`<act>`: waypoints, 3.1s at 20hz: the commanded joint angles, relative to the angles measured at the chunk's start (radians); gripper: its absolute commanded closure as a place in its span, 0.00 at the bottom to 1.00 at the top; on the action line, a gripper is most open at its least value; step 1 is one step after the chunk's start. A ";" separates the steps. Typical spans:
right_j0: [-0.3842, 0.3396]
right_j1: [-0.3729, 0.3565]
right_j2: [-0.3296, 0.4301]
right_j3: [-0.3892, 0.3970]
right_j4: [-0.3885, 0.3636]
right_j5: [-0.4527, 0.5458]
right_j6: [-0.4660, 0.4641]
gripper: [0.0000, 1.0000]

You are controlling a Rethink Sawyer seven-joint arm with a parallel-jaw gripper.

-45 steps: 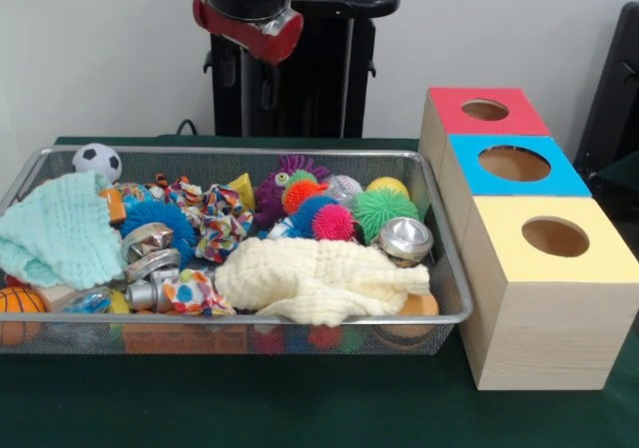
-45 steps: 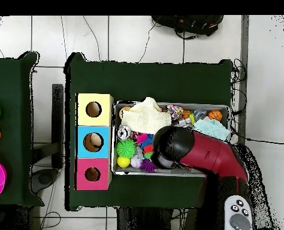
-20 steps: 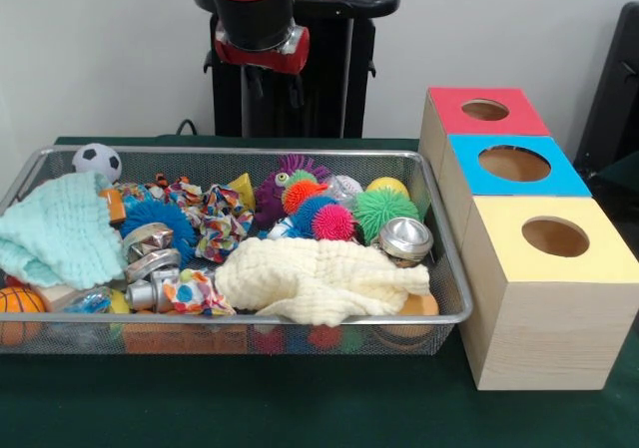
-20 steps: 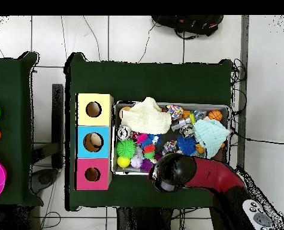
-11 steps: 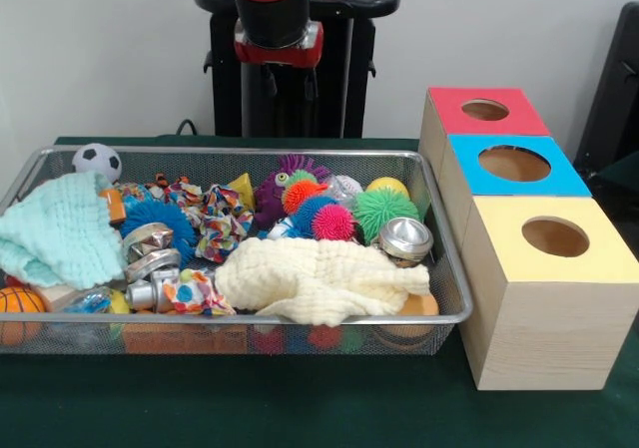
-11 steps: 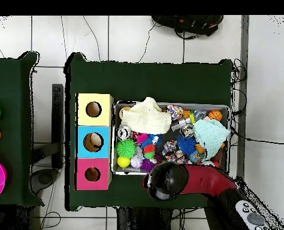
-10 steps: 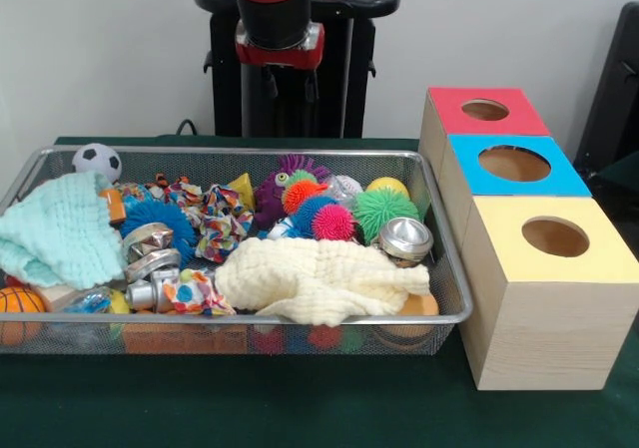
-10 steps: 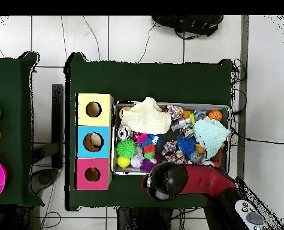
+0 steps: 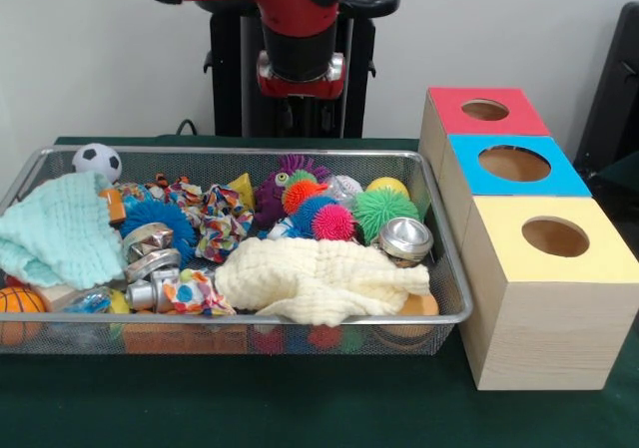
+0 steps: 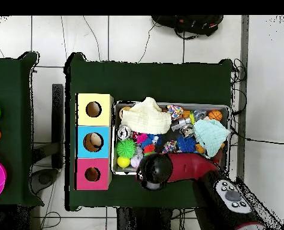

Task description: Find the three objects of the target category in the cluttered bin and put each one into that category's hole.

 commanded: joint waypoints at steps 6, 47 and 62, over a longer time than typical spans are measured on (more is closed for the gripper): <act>0.151 0.035 -0.070 -0.312 -0.184 -0.126 0.051 0.00; -0.152 -0.016 0.078 -0.122 -0.255 -0.187 -0.141 0.00; -0.251 -0.115 0.076 0.161 -0.362 -0.420 -0.129 0.00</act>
